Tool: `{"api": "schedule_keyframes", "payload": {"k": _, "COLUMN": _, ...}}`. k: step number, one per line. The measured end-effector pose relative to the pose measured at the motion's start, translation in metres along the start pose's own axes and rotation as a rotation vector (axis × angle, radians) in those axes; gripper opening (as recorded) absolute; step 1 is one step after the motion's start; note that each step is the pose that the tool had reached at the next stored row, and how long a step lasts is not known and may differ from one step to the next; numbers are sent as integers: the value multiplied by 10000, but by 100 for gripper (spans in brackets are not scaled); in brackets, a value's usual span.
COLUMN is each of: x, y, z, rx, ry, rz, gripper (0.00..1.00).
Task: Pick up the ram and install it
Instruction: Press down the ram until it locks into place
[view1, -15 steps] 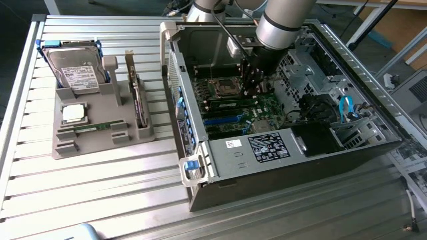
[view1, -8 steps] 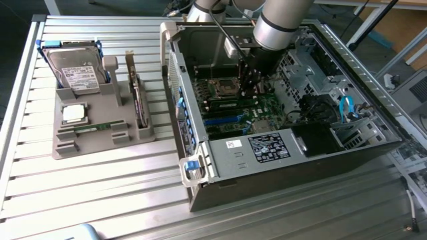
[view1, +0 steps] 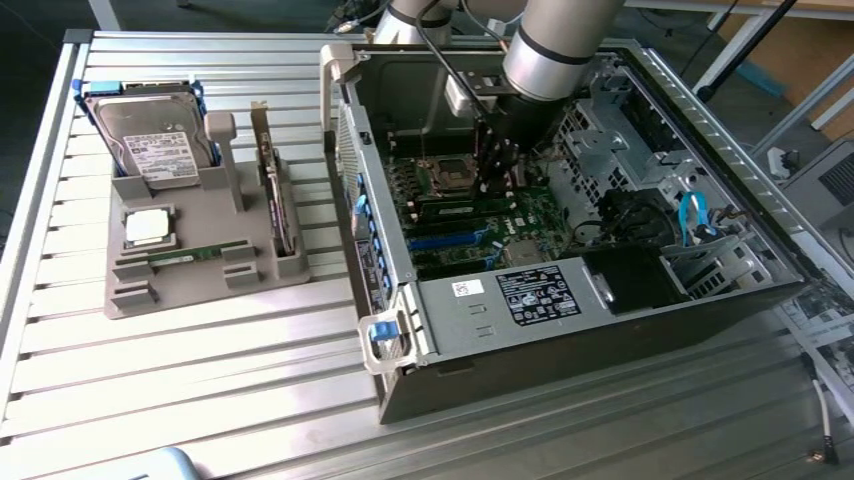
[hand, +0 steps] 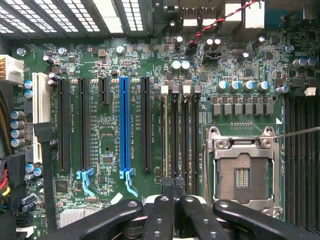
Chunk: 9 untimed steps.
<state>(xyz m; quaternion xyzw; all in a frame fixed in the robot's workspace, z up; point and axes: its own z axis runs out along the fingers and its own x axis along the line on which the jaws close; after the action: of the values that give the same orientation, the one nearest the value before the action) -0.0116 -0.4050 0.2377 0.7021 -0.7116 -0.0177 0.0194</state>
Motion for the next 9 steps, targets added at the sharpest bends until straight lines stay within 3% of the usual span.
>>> {"api": "schedule_keyframes", "payload": {"k": 9, "x": 0, "y": -2, "z": 53, "rx": -2, "ry": 3, "rz": 1, "gripper": 11}}
